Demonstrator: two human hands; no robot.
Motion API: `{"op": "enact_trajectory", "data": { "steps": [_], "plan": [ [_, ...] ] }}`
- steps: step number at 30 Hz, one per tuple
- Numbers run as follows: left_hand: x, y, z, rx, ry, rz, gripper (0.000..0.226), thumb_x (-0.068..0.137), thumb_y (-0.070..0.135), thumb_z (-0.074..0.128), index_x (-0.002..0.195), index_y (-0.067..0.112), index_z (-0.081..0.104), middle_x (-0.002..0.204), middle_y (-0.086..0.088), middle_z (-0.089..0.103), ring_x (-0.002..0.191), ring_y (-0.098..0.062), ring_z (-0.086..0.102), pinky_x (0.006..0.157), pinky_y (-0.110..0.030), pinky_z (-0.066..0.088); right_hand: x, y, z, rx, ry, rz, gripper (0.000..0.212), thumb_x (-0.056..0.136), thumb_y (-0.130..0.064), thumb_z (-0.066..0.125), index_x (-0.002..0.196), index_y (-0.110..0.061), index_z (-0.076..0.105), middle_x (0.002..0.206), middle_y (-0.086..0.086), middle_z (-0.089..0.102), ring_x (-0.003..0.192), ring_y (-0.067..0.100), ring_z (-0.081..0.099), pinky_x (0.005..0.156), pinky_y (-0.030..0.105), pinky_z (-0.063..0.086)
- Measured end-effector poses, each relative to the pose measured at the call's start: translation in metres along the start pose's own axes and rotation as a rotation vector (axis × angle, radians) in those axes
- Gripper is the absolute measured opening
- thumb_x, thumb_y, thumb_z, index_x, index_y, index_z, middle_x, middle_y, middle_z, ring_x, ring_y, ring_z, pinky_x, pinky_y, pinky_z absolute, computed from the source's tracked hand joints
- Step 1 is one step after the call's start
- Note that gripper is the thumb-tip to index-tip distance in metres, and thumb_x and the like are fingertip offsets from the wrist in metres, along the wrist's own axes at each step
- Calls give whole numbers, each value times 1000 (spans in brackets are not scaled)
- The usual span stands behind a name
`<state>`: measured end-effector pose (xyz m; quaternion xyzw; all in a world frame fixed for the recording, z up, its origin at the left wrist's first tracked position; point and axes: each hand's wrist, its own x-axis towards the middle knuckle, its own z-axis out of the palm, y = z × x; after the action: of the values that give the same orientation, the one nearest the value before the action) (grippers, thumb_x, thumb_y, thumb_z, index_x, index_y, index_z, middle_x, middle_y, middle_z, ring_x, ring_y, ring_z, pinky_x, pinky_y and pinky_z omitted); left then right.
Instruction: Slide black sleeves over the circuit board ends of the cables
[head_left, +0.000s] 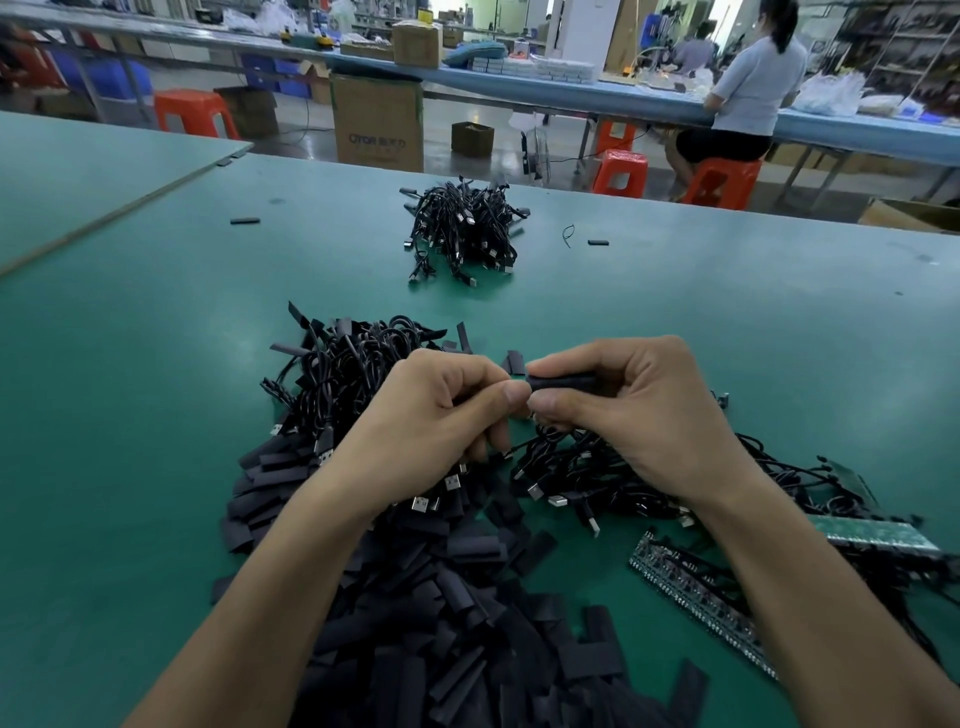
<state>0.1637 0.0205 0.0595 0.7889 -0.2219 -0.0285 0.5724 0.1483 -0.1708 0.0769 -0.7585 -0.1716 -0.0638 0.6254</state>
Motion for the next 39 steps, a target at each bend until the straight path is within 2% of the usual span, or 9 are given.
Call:
{"op": "enact_trajectory", "data": {
  "steps": [10,13,17,21,24,27,33,37,39],
  "plan": [
    [0,3,4,-44,-7,14,25,99,22,59,81,11,72,60,3,67,48,-6,56,50,-16,44,-2,-1,-2,-22,-3,-27,25,69,-15,81,94,-18,77,82,-3,78,75,8,74,67,15,55],
    [0,2,4,-76,40,14,25,100,23,59,84,10,72,61,1,68,48,-7,56,49,-16,44,-3,1,3,-41,106,-60,33,74,-14,82,104,-24,74,83,-5,78,75,9,74,69,16,55],
    [1,1,3,-105,46,-7,23,99,22,59,84,11,72,63,0,70,49,-8,58,49,-16,45,-4,4,11,0,317,-93,27,80,-13,80,101,-27,71,78,-1,76,67,15,72,63,19,55],
    [1,3,7,-170,21,-2,17,97,16,63,84,8,70,67,-3,72,53,-10,63,51,-19,49,-5,3,18,41,404,-135,25,82,-10,78,101,-24,71,79,-2,76,69,15,73,64,19,56],
    [0,4,11,-203,27,14,16,96,15,64,83,7,70,70,-6,73,55,-13,65,52,-21,51,-7,5,27,60,453,-154,26,82,-15,77,104,-27,72,84,-6,77,75,14,74,73,24,59],
    [-1,5,15,-234,59,26,17,96,15,63,82,8,70,67,-6,72,53,-13,65,52,-22,52,-9,6,35,121,455,-154,33,84,-9,76,108,-30,70,83,-5,78,75,14,75,76,22,58],
    [0,3,23,-238,121,55,19,95,20,64,80,10,70,63,-4,70,51,-13,63,51,-24,51,-11,-1,36,105,395,-150,33,89,-4,72,107,-30,66,74,-2,76,67,14,73,65,18,55],
    [0,4,22,-195,161,111,20,89,31,65,80,14,70,64,0,69,52,-11,63,51,-20,49,-12,-3,29,72,355,-87,28,90,-13,73,103,-27,53,76,2,75,67,24,72,63,30,59],
    [-1,3,20,-110,177,131,16,93,25,67,80,17,71,66,2,70,53,-10,65,52,-18,49,-12,-3,26,81,313,-74,34,87,-14,76,107,-25,50,79,2,76,71,21,73,69,28,59]
  ]
}}
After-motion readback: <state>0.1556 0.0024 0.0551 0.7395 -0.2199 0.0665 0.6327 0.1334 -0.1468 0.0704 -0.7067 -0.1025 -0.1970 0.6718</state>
